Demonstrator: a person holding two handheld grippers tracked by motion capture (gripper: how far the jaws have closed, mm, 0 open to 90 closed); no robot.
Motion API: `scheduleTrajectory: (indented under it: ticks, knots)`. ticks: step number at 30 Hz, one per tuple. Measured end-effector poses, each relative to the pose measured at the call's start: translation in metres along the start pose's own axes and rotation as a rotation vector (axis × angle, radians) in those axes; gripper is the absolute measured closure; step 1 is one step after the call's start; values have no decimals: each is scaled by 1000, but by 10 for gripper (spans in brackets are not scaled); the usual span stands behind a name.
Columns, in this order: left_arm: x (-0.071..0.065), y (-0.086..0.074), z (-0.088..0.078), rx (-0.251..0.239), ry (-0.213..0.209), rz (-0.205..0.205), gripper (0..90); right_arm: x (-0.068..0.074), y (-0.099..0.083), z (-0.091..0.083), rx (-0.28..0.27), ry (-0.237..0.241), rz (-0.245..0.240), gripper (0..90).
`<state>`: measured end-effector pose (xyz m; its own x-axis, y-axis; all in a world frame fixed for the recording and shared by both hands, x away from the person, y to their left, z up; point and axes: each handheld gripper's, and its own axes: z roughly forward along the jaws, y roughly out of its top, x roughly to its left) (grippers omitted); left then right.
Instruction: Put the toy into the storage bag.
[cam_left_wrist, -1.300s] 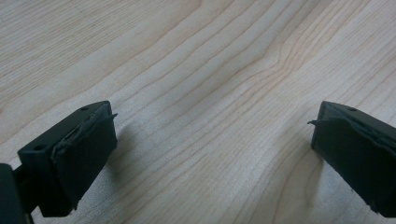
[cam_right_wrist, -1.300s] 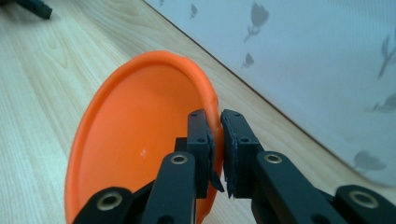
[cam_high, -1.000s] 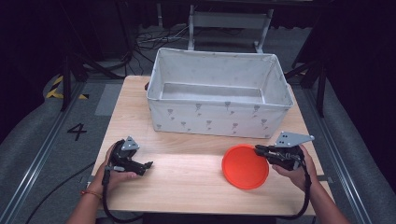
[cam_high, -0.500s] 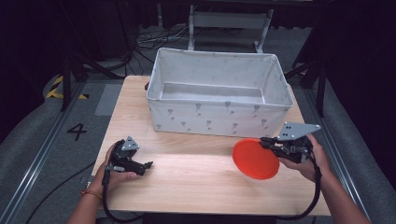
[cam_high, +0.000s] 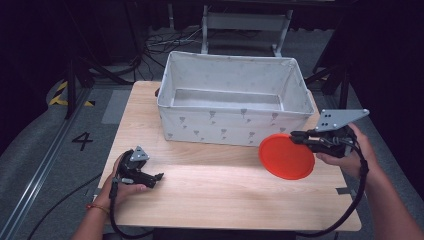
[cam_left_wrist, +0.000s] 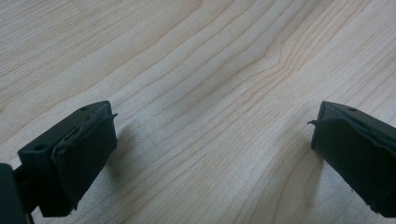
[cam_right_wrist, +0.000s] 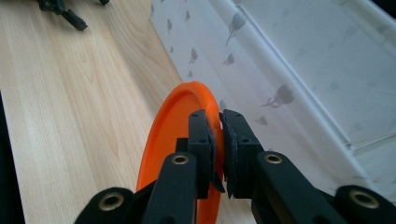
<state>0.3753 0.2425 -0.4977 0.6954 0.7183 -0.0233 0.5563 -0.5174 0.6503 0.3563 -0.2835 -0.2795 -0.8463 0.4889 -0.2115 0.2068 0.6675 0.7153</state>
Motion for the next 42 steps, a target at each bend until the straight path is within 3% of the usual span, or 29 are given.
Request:
scheduleTrajectory:
  ticks: [22, 32, 42]
  knots:
    - [0, 0, 0, -1, 4, 4, 5, -36, 67, -45, -37, -74, -39, 828]
    - [0, 0, 0, -1, 4, 4, 5, -55, 90, -47, -45, -106, -34, 828]
    - [0, 0, 0, 0, 0, 0, 5, -80, 110, -37, -43, -139, -22, 828]
